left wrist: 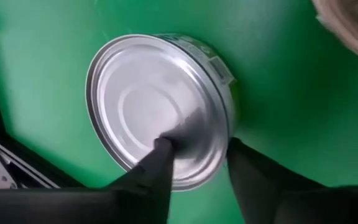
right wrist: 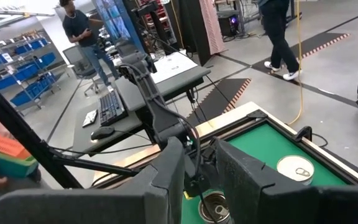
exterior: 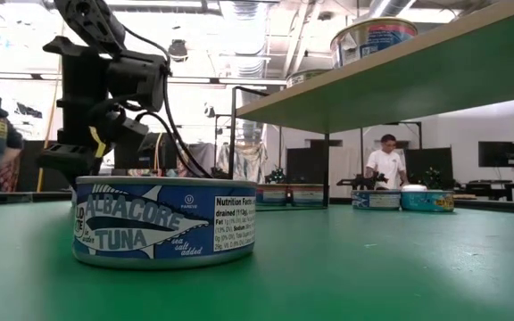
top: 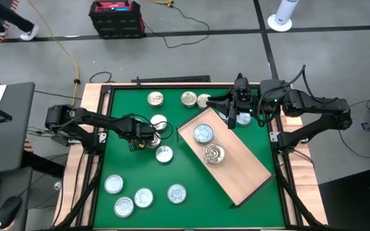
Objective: Stack canned seafood by type on shelf
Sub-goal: Put the light green tuna can on the shelf
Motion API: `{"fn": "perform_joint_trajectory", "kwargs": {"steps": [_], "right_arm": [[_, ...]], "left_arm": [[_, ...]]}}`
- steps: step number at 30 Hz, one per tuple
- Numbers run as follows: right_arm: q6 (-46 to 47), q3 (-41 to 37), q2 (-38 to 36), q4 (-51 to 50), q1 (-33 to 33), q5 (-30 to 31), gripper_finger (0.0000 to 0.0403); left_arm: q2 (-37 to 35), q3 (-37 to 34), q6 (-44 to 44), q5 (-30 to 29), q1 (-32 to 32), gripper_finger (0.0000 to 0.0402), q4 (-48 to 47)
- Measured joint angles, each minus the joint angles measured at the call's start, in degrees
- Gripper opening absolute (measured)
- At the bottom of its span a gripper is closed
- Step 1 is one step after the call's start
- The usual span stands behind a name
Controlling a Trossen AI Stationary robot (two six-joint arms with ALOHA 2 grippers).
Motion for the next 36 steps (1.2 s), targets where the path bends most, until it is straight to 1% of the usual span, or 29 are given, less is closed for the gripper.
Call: {"fn": "perform_joint_trajectory", "kwargs": {"steps": [6,7,10,12,13,14,16,20,26,29,31,32,34,36], "right_arm": [[-0.23,0.00,0.00,-0.09,0.39,-0.31,0.0122],[-0.37,0.00,0.00,-0.09,0.42,-0.45,0.0122],[-0.62,0.00,0.00,-0.09,0.42,-0.57,0.0122],[-0.63,0.00,0.00,-0.11,0.53,-0.57,0.0122],[-0.64,0.00,0.00,-0.11,0.67,-0.57,0.0122],[-0.66,0.00,0.00,-0.07,0.79,-0.55,0.0122],[-1.07,-0.02,0.00,-0.11,0.81,-0.57,0.0122],[-1.53,-0.04,0.00,-0.19,0.81,-0.55,0.0122],[-2.19,-0.04,0.00,-0.22,0.79,-0.55,0.0122],[-2.32,-0.04,0.00,-0.20,0.74,-0.52,0.0122],[-2.32,-0.04,0.00,-0.22,0.74,-0.52,0.0122],[-2.32,-0.04,0.00,-0.25,0.74,-0.52,0.0122],[-2.32,-0.04,0.00,-0.31,0.74,-0.52,0.0122],[-2.29,-0.04,0.00,-0.31,0.74,-0.61,0.0122]], "left_arm": [[-0.47,0.07,-3.56,6.43,-0.39,0.0020,-0.48],[-0.48,0.07,-4.11,7.76,-0.60,0.0011,-0.45],[-0.28,-0.04,-6.15,16.19,-0.86,0.0005,2.89],[-0.05,-0.37,-6.96,17.49,-1.18,0.0003,1.31],[-0.26,-0.45,-7.69,19.31,-1.20,0.0001,0.91],[-0.26,-0.04,-8.45,19.32,-1.45,0.0001,1.49],[-0.02,0.46,-10.18,17.45,-2.18,0.0001,2.31],[-0.33,2.39,-12.07,18.49,-3.60,0.0001,-2.76],[-2.61,10.59,-13.43,17.82,-5.30,0.0001,-10.21],[-4.66,14.16,-16.88,15.54,-5.42,0.0004,-11.94],[-6.58,14.86,-19.29,14.51,-5.01,0.0017,-12.79],[-7.74,14.95,-20.28,14.90,-4.55,0.0029,-12.91],[-10.24,14.97,-21.44,16.81,-3.48,0.0061,-13.23],[-12.39,14.97,-21.59,18.91,-2.28,0.0103,-14.10]]}}
